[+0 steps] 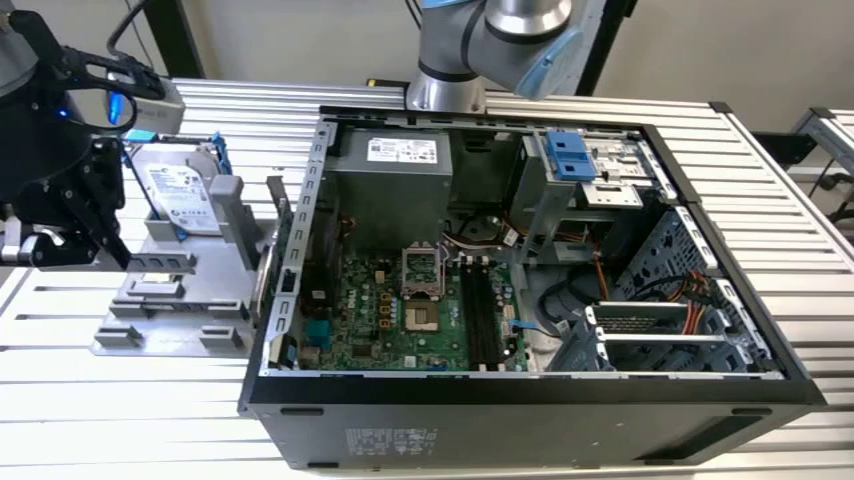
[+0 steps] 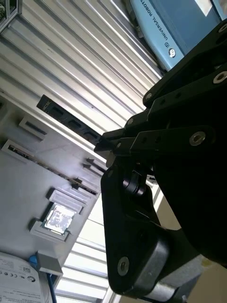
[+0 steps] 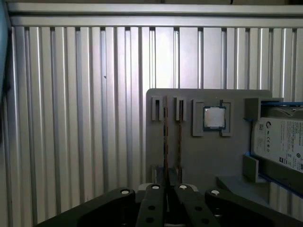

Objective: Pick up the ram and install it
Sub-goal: 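Pick up the ram and move it above insertion slot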

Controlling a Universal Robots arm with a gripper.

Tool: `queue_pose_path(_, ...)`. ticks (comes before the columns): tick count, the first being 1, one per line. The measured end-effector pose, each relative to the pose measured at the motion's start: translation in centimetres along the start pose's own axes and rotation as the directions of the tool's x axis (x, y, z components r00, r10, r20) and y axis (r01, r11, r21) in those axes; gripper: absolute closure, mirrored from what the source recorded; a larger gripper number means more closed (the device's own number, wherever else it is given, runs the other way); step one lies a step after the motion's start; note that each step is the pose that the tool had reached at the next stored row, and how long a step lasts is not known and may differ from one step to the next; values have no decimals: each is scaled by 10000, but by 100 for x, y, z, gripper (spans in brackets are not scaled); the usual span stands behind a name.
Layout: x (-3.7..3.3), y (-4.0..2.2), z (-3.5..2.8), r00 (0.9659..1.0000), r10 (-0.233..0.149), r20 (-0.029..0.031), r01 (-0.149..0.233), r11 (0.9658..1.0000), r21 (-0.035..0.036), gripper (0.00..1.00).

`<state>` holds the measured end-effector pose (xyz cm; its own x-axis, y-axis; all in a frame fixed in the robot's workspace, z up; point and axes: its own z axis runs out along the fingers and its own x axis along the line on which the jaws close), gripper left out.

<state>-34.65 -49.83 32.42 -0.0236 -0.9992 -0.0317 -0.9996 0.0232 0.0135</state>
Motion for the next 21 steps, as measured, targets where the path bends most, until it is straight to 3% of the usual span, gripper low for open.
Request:
queue_pose_path(9, -1, 0, -30, 10000, 0, 0, 0, 10000, -3, 100)
queue_pose_path(21, -7, 3, -214, 10000, 0, 0, 0, 10000, -2, 100)
